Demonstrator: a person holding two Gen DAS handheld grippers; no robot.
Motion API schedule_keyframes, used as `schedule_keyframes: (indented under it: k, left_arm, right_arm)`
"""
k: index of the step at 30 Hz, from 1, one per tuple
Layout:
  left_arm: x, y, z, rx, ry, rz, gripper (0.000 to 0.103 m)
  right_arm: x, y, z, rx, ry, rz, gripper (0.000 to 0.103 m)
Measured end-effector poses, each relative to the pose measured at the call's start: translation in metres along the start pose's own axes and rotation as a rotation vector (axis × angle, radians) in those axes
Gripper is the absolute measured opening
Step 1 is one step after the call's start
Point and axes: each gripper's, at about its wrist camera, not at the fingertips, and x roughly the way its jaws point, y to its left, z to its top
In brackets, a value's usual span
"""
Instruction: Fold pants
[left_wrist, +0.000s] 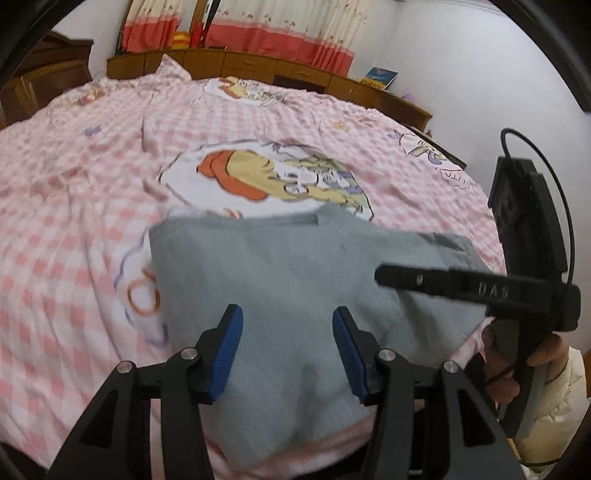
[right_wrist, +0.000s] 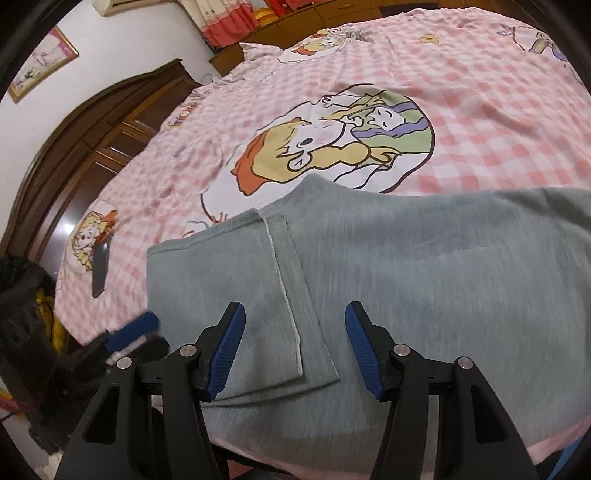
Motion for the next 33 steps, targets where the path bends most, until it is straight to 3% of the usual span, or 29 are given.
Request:
schedule_keyframes:
  k: [5, 12, 21, 26, 33]
  left_arm:
    - [0.01, 0.02, 0.014, -0.034, -0.006, 0.017, 0.053]
    - [0.04, 0.037, 0.005, -0.046, 0.062, 0.024, 0.052]
    - [0.028, 0.049, 0.006, -0.126, 0.051, -0.035, 0.053]
    - [0.011, 0.06, 0.007, -0.155, 0.028, 0.006, 0.053]
    - [0.006, 0.076, -0.001, -0.197, 0.034, 0.047, 0.053]
  right_arm:
    - [0.009, 0.004, 0.005, -0.027, 0.021, -0.026, 0.058]
    - [0.02, 0.014, 0.013, -0.043, 0.042, -0.041, 0.058]
    - [0.033, 0.029, 0.018, -0.085, 0.058, -0.059, 0.058]
    - [0.037, 0.042, 0.018, -0.128, 0.072, -0.064, 0.058]
    - [0.037, 0.053, 0.015, -0.16, 0.072, -0.083, 0.05]
